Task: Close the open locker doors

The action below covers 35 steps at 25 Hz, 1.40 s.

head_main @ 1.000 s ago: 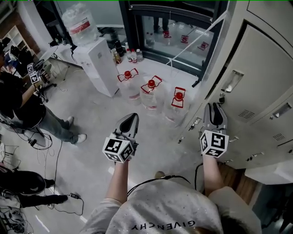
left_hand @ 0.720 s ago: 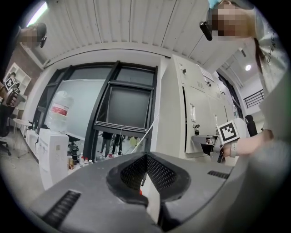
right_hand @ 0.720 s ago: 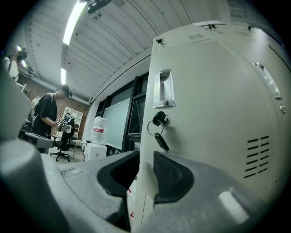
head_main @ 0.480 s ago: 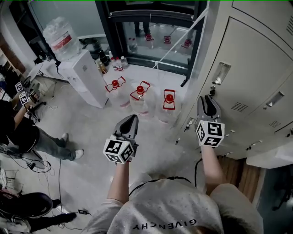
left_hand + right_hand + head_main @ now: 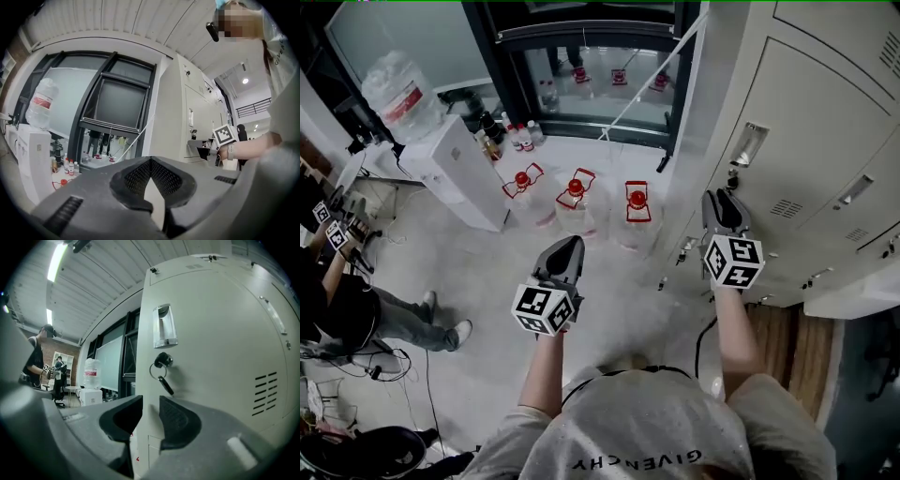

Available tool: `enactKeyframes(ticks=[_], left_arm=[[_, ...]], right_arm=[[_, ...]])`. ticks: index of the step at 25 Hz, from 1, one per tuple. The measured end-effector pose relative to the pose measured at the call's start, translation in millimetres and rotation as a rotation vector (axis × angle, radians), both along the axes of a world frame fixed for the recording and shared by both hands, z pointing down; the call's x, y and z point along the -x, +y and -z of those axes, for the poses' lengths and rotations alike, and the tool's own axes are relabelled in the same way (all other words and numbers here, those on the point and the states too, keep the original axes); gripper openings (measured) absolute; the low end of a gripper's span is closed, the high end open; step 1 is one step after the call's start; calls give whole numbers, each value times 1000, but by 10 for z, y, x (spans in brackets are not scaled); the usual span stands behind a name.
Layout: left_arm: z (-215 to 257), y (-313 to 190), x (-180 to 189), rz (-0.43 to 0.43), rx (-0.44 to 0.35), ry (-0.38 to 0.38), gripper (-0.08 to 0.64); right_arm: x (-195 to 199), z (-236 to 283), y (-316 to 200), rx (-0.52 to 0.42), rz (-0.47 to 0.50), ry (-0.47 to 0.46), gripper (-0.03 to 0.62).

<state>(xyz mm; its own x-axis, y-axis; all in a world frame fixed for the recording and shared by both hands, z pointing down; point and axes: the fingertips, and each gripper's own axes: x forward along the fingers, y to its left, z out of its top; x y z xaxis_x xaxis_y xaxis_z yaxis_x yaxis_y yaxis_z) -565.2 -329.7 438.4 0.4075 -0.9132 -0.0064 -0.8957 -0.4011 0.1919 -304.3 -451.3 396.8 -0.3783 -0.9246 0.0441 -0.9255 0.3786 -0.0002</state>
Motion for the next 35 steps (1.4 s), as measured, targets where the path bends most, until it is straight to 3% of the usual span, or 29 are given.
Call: enactKeyframes(ticks=[6, 20, 31, 35], left_arm=[[-66, 17, 143, -18, 20, 10, -3], [74, 33, 49, -107, -2, 10, -3], [82, 105, 5, -208, -1, 18, -3], [18, 165, -15, -247, 7, 16, -3]], right_arm=[[110, 22, 30, 0, 15, -9, 152], [294, 66, 454, -25, 83, -13, 150], [87, -33, 1243, -7, 3, -26, 1], [38, -110, 1583, 2, -22, -26, 0]])
